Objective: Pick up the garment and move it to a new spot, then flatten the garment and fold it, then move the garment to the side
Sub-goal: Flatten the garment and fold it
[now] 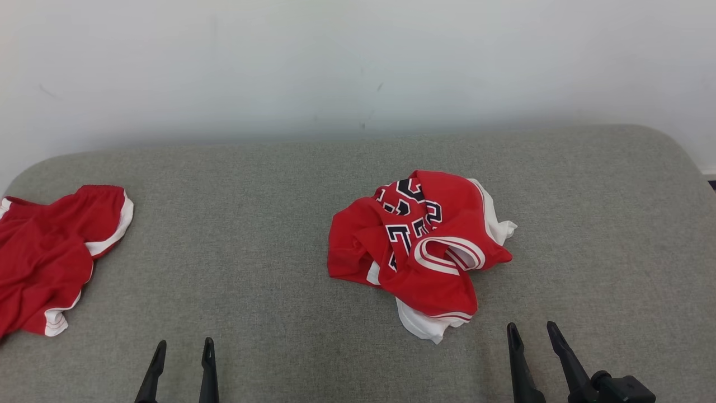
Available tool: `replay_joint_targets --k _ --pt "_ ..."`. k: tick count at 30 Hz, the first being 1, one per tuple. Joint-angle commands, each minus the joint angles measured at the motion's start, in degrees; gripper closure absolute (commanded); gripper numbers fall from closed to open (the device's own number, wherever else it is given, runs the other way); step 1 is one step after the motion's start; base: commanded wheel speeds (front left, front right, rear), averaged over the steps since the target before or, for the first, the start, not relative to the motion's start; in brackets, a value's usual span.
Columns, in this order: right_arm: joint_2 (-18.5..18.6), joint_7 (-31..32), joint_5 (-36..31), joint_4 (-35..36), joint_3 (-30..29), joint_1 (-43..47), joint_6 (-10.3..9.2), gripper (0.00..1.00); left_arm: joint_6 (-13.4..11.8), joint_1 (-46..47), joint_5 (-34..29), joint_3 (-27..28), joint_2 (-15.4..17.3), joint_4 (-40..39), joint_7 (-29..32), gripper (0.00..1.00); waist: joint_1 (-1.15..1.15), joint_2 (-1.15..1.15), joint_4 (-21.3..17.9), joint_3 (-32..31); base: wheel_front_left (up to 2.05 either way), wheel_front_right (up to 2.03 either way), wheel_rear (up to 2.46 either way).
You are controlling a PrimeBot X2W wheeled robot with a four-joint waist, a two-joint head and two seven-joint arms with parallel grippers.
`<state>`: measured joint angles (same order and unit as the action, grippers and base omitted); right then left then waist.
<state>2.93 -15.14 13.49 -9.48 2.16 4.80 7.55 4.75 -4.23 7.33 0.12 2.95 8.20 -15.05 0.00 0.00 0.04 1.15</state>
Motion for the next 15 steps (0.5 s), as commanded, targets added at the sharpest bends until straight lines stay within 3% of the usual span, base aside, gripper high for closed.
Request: replay_joint_targets --k 1,15 --pt "-0.1 0.0 -0.3 0.0 0.1 0.3 -0.12 0.0 -0.1 0.2 0.6 0.1 -0.1 0.0 -0.2 0.0 0.0 0.0 -0.1 0.0 0.0 0.0 0.0" --pt "-0.1 0.0 -0.4 0.2 0.2 0.6 -0.12 0.0 -0.5 0.1 0.6 0.1 -0.1 -0.1 -0.2 0.0 0.0 0.0 0.0 0.1 0.0 0.0 0.0"
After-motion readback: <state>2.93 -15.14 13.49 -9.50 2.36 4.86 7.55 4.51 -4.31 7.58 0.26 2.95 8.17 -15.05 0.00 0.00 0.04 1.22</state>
